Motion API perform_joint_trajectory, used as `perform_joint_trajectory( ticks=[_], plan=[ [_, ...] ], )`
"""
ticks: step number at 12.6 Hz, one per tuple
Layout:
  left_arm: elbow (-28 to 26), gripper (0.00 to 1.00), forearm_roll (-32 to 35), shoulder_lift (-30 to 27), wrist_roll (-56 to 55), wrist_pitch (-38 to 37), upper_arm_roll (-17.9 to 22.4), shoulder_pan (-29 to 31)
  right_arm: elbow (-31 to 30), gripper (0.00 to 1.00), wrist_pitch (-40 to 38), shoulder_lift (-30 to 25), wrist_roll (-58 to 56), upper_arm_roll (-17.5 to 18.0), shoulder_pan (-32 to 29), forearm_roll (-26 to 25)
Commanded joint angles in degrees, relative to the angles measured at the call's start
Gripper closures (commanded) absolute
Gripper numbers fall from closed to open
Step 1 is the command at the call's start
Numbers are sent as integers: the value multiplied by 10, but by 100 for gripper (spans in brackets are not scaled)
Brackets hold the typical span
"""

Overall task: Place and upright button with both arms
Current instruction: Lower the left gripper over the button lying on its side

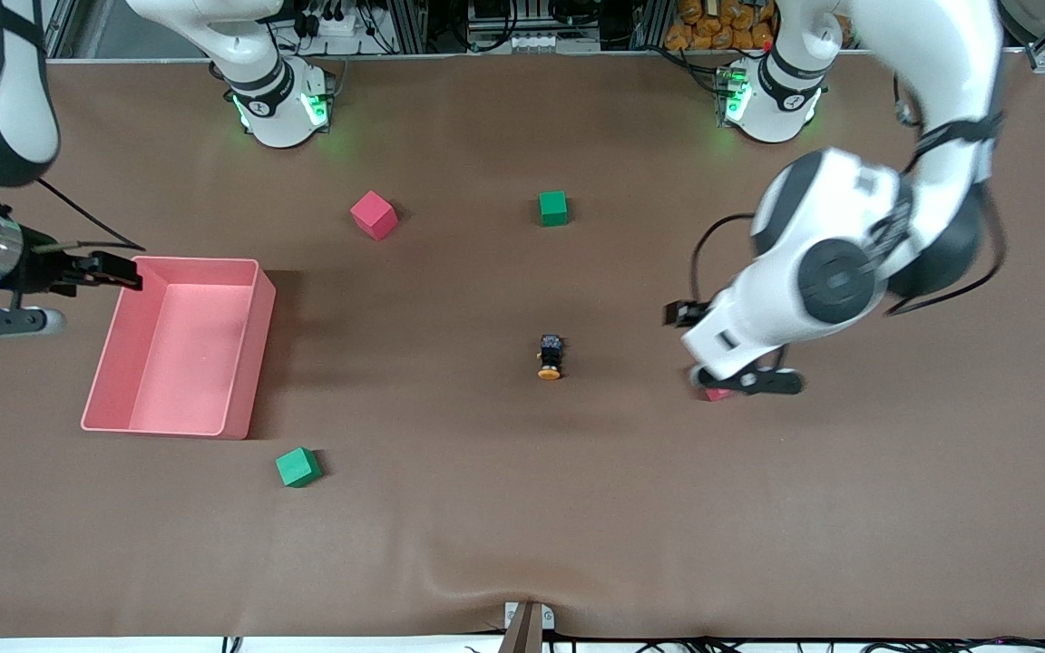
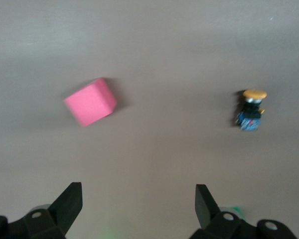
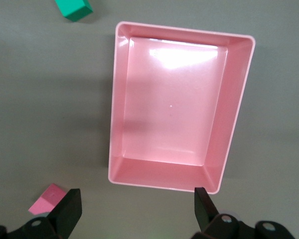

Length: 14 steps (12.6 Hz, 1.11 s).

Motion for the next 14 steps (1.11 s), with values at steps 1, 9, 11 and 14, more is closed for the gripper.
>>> perform_joint_trajectory(
  ticks=[1, 9, 11, 14],
  plan=[
    [52, 0, -6, 69, -37, 46, 5, -43, 10, 0, -21, -45, -4, 2, -23, -7],
    [53, 0, -14, 179, -187, 225, 8, -127, 73, 0, -68, -58, 8, -5, -46, -33],
    [53, 0, -16, 192, -187, 248, 4, -129, 77, 0, -69, -56, 10, -4, -43, -25],
    [49, 0, -16, 206, -201, 261, 4, -138, 78, 0, -71, -55, 9, -1, -36, -18]
  ],
)
